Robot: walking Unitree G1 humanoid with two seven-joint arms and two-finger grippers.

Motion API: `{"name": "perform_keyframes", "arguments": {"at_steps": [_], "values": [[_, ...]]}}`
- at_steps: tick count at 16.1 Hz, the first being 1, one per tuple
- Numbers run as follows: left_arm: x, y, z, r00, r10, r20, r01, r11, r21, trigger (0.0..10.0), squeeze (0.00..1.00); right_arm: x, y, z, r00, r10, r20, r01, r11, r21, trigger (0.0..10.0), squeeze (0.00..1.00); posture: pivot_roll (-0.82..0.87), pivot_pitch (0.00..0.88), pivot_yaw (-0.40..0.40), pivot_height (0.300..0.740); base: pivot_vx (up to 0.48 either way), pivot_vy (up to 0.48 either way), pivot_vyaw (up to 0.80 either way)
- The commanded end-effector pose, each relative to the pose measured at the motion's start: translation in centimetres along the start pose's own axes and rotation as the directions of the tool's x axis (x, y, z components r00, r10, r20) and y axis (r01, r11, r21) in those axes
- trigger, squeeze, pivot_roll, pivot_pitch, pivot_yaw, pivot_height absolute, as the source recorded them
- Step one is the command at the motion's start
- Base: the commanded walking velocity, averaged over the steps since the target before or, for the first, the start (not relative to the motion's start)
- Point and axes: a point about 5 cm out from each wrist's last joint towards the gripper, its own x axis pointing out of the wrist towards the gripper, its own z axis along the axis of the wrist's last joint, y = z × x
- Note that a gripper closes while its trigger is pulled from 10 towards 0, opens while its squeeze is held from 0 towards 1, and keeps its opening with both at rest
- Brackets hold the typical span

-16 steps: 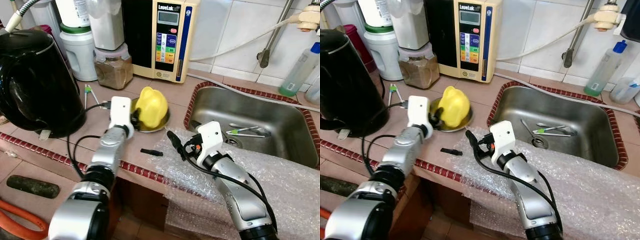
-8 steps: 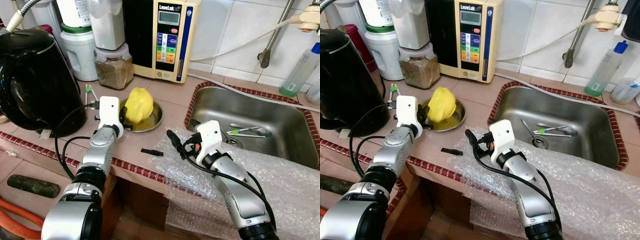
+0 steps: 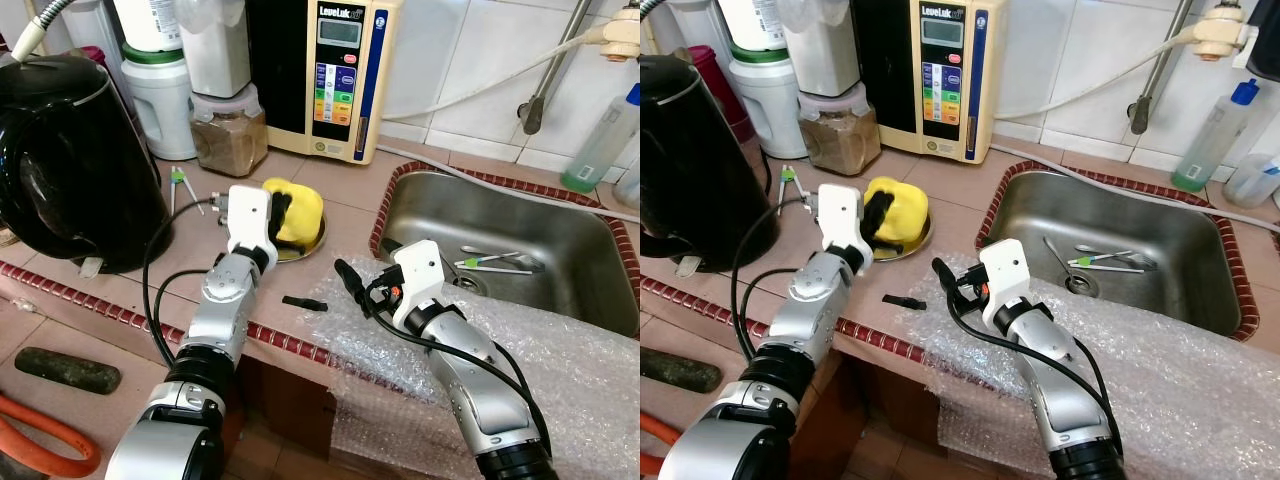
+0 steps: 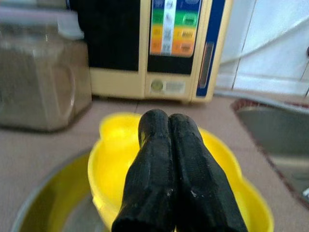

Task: Kitchen organization

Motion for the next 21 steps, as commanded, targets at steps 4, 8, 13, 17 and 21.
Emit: {"name": "perform_keyframes", "arguments": {"at_steps": [4,8,13,17,21], "values": [[0.1,0.4,0.6,0.999,0.047,0.022,-0.048,0.998,0.036,3.8,0.0,0.0,-0.4,0.1,1.0,-0.017,0.002,0.018,1.0,-0.011,10.0,0.0,0.14,0.0,-0.023,0.74,0.0,0.0,0.0],[-0.3,3.6,-0.1,0.962,0.268,-0.043,-0.268,0.963,0.01,10.0,1.0,-0.2,0.2,-0.3,1.0,0.021,-0.02,-0.021,1.0,-0.003,10.0,0.0,0.13,0.0,-0.025,0.74,0.0,0.0,0.0],[-0.2,3.7,-0.7,0.961,0.258,-0.101,-0.265,0.962,-0.066,10.0,1.0,-1.1,1.3,0.1,0.997,0.08,0.008,-0.08,0.997,-0.005,10.0,0.0,0.13,0.0,-0.031,0.74,0.0,0.0,0.0],[-0.3,3.1,-1.0,0.965,0.243,-0.099,-0.25,0.965,-0.078,10.0,1.0,-2.2,0.9,1.4,0.994,-0.003,0.106,0.009,0.998,-0.061,10.0,0.0,0.12,0.0,-0.028,0.74,0.0,0.0,0.0],[-0.1,2.6,-1.1,0.967,0.223,-0.119,-0.234,0.969,-0.083,10.0,1.0,-3.2,1.1,2.7,0.989,-0.001,0.149,0.017,0.995,-0.103,10.0,0.0,0.1,0.0,-0.018,0.74,0.0,0.0,0.0]]}}
